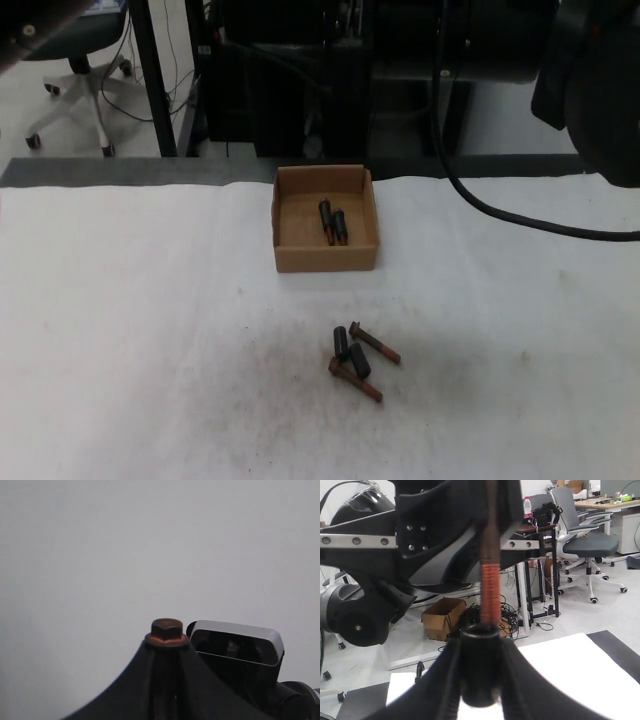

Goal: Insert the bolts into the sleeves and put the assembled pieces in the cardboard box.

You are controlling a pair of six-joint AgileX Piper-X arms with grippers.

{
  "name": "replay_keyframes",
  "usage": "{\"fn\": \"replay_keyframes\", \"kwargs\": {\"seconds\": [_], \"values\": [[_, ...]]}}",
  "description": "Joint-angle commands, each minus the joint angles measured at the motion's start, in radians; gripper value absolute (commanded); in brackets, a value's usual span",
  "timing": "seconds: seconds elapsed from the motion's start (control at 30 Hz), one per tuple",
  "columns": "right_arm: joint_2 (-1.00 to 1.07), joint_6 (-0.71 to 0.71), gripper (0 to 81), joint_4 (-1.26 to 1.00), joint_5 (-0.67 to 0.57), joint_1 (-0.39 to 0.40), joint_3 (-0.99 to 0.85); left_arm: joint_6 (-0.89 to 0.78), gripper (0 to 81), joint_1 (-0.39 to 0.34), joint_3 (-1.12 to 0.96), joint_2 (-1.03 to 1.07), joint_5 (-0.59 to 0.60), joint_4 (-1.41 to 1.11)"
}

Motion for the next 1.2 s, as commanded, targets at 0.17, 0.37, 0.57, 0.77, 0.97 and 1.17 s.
{"fn": "replay_keyframes", "kwargs": {"seconds": [0.17, 0.37, 0.57, 0.77, 0.97, 1.17], "values": [[0.0, 0.0, 0.3, -0.017, 0.001, -0.008, -0.003, -0.001, 0.0, -0.027, -0.01, -0.003, 0.009, -0.016], [0.0, 0.0, 0.3, -0.013, 0.001, -0.019, -0.003, 0.003, 0.0, -0.026, -0.01, -0.003, 0.009, -0.016], [0.0, -0.036, 0.3, 0.035, 0.001, -0.018, -0.003, 0.007, 0.0, -0.026, -0.01, -0.003, 0.006, -0.016], [0.0, -0.043, 0.3, 0.056, -0.007, -0.018, -0.003, 0.026, 0.0, -0.026, -0.01, -0.003, 0.001, -0.005], [0.0, -0.045, 0.3, 0.056, -0.007, -0.016, -0.003, 0.045, 0.0, -0.026, -0.01, -0.003, 0.001, 0.022], [0.0, -0.045, 0.3, 0.054, -0.007, -0.018, -0.003, 0.097, 0.0, -0.026, -0.01, -0.003, 0.001, 0.06]]}}
